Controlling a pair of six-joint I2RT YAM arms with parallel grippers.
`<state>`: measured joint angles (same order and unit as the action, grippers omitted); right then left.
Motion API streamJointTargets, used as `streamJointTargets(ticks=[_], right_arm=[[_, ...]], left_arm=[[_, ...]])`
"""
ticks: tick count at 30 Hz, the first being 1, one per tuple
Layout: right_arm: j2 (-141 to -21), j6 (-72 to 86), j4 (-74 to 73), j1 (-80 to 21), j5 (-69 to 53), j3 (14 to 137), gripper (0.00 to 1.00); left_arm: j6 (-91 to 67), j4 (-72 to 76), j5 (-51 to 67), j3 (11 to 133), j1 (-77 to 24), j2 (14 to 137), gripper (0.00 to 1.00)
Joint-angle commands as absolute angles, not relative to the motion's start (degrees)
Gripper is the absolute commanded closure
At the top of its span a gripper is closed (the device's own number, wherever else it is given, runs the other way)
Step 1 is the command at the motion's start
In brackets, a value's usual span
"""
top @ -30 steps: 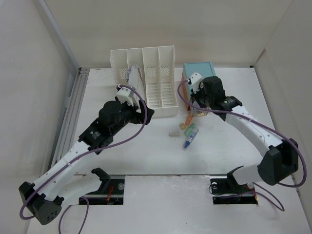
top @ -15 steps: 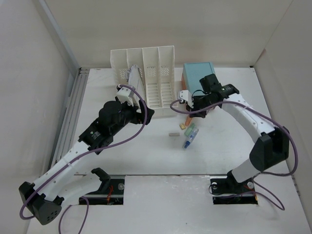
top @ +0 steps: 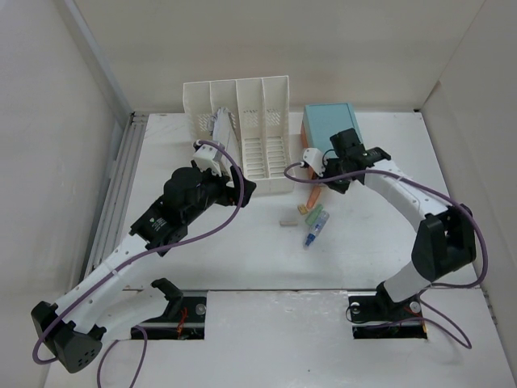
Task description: Organize the desk
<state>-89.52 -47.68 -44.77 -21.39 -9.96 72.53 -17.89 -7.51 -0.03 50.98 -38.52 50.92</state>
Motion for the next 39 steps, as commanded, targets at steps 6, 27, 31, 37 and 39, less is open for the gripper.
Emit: streamJointTargets(ticks=[6, 27, 31, 37, 39], right_arm=[[-95.53, -45.35, -31.30, -20.57, -1.59, 74.97, 1.00], [-64.81, -22.88, -18.12, -16.44, -5.90, 57.76, 0.00], [-66.44, -13.19, -18.36, -15.74, -0.70, 56.69, 0.24], [-70.92, -6.95, -13.46, -13.89, -0.71, 54.67, 0.32], [-72.68, -5.19, -12.92, -13.89, 1.66, 55.63, 0.32]], left_arm=[[-17.31, -4.92, 0.79, 50.54, -38.41, 50.19, 0.18], [-26.44, 1.23, 12.47, 47.03, -38.41, 53.35, 0.68], [-32.50, 7.63, 16.08, 42.12, -41.19, 53.87, 1.00], [-35.51, 15.98, 11.26, 37.79, -48.59, 58.61, 0.30], [-34.90, 16.00, 9.85, 37.79, -49.30, 60.20, 0.15]])
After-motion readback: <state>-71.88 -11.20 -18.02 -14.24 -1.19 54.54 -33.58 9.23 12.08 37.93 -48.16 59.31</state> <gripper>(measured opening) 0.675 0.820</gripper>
